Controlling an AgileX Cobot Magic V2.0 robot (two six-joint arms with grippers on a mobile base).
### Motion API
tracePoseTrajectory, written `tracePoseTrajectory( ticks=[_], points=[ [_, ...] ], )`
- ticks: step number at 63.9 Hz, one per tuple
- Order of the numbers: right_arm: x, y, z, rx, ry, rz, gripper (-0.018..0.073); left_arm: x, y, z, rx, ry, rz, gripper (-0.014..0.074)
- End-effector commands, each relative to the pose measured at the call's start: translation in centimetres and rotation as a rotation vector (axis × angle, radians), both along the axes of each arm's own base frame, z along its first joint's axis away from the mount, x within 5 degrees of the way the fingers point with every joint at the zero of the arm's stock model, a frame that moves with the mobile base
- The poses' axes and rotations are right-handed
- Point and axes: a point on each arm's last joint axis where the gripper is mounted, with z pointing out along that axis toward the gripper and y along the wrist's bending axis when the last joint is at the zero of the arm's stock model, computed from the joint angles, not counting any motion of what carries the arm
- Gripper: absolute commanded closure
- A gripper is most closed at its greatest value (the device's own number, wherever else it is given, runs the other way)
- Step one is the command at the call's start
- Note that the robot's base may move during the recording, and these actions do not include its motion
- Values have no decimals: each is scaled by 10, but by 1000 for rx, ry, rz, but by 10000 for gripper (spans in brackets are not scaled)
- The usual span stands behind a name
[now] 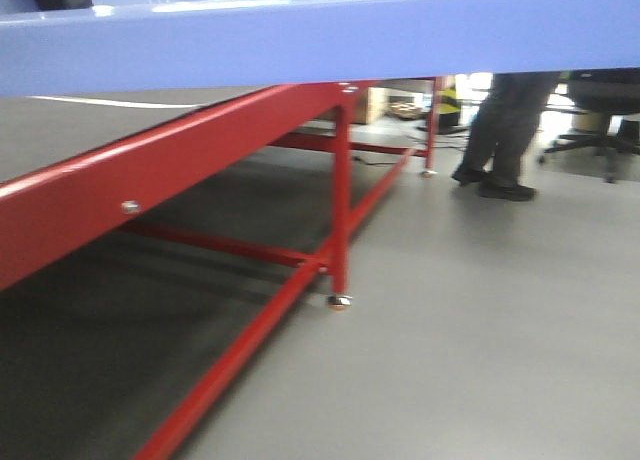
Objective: Grab blue tray and place on right shelf
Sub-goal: 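Carry the tray in both grippers while driving to the shelving rack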
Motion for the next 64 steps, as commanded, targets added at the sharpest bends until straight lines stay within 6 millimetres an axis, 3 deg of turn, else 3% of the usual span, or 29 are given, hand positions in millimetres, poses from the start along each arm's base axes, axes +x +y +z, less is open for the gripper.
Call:
tracePoseTrajectory(
  ticks=[1, 64],
  points=[
    [-1, 4, 21, 73, -138, 39, 502, -10, -4, 16, -59, -43, -58, 644],
    [-1, 4, 21, 73, -138, 39, 502, -11, -5, 16, -75, -30, -60, 644]
  ],
)
